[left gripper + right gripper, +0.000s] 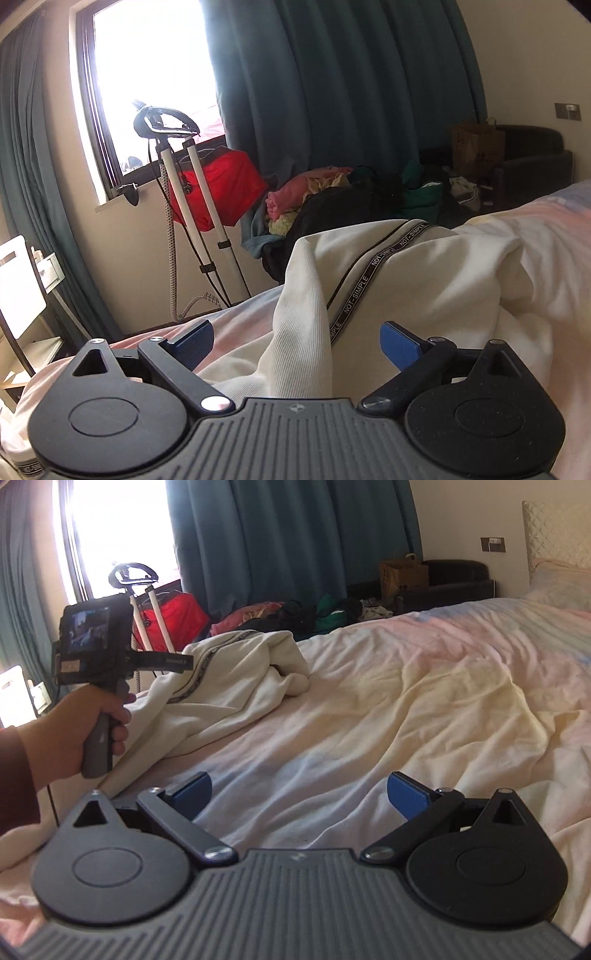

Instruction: Fold clothes

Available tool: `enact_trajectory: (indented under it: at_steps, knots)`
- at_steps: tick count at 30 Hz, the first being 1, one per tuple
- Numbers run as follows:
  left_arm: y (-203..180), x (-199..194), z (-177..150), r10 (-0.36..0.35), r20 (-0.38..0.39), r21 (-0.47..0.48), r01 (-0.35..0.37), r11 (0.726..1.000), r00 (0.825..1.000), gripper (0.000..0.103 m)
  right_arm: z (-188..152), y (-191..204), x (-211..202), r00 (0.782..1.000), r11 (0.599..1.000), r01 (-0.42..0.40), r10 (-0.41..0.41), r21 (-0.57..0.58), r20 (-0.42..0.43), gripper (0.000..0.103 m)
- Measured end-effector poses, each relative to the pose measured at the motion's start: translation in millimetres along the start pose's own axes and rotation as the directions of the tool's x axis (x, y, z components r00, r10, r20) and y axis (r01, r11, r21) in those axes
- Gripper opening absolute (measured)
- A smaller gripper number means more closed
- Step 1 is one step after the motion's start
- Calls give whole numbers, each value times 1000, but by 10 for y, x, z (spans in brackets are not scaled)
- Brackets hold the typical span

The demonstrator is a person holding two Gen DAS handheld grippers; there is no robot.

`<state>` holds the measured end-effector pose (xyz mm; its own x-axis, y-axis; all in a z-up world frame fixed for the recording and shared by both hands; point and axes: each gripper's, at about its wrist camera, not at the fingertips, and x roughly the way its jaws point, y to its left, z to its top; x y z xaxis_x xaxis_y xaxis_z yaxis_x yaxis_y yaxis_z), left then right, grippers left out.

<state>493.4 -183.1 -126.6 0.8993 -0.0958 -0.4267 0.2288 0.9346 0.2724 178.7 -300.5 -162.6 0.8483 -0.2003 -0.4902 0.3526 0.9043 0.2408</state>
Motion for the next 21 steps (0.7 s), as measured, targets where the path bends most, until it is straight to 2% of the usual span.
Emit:
enact_trajectory:
  at_steps: [2, 4, 5, 6, 7, 8, 10, 12, 16, 21]
  knots:
    - [-64, 221, 37, 7, -28, -5, -7, 1000, 1000, 91, -38, -35, 101, 1000, 1000, 2, -2, 19, -17, 103]
    - [-121, 419, 32, 5, -74, 15, -4, 1000, 997, 79, -72, -58, 183, 999, 999, 2, -1, 36, -33, 103]
    - [-142, 495, 20, 2, -99, 29, 1, 1000, 995, 64, -85, -65, 212, 999, 999, 2, -1, 41, -39, 103]
    - [-156, 547, 1, 4, -120, 44, 2, 999, 993, 44, -95, -75, 240, 999, 999, 4, -2, 45, -43, 103]
    - [-144, 544, -21, 6, -126, 49, 0, 999, 992, 33, -106, -83, 254, 999, 999, 7, -5, 48, -46, 103]
    - [-107, 492, -44, 1, -119, 44, 4, 999, 993, 12, -118, -88, 261, 999, 999, 11, -9, 52, -49, 103]
    - [-25, 341, -83, -7, -95, 32, 10, 999, 995, 9, -136, -94, 265, 999, 998, 19, -16, 56, -52, 103]
    - [84, -15, -132, -22, -42, 19, 23, 1000, 999, 7, -128, -106, 221, 999, 998, 31, -28, 59, -38, 103]
    - [298, -1028, -431, -97, 32, 8, 96, 995, 995, 7, -100, -115, 70, 999, 997, 41, -43, 71, 21, 103]
    - [566, -2294, -806, -187, 126, 2, 188, 982, 974, 6, -56, -116, -159, 996, 996, 35, -42, 84, 84, 103]
